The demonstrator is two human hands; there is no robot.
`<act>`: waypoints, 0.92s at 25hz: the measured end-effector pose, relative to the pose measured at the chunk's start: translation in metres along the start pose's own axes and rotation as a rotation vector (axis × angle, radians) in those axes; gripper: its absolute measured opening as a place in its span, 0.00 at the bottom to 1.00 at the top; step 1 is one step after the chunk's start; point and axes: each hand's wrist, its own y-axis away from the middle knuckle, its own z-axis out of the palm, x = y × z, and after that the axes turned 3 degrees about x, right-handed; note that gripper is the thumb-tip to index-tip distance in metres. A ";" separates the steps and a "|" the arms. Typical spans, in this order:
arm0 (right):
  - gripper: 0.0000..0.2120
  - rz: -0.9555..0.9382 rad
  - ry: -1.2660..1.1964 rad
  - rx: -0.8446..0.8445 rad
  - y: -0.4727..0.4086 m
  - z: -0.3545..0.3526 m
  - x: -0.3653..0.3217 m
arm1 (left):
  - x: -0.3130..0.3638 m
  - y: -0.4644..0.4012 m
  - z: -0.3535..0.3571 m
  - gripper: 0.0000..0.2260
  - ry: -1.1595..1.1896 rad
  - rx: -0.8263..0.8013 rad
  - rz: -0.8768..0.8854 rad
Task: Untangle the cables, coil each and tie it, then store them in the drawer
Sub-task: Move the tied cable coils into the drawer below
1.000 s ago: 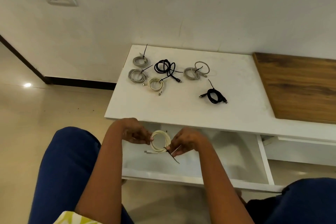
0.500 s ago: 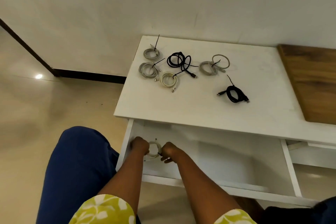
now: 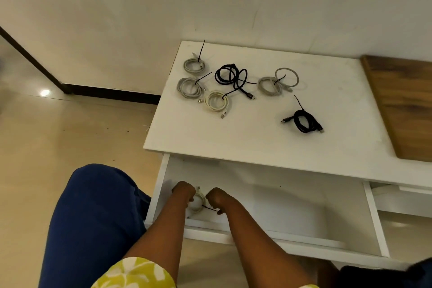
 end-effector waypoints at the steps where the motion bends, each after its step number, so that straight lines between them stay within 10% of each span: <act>1: 0.11 -0.043 0.025 0.077 0.009 -0.006 -0.002 | 0.008 0.010 -0.004 0.14 -0.032 -0.042 -0.031; 10: 0.11 -0.233 -0.046 0.142 0.137 -0.133 -0.001 | 0.087 0.122 -0.053 0.08 0.048 -0.296 0.421; 18: 0.09 -0.427 -0.525 1.324 0.148 -0.195 0.050 | 0.166 0.144 -0.009 0.16 0.542 0.142 0.803; 23: 0.20 -0.050 -0.326 1.264 0.118 -0.207 0.068 | 0.201 0.138 0.016 0.26 0.458 0.039 0.803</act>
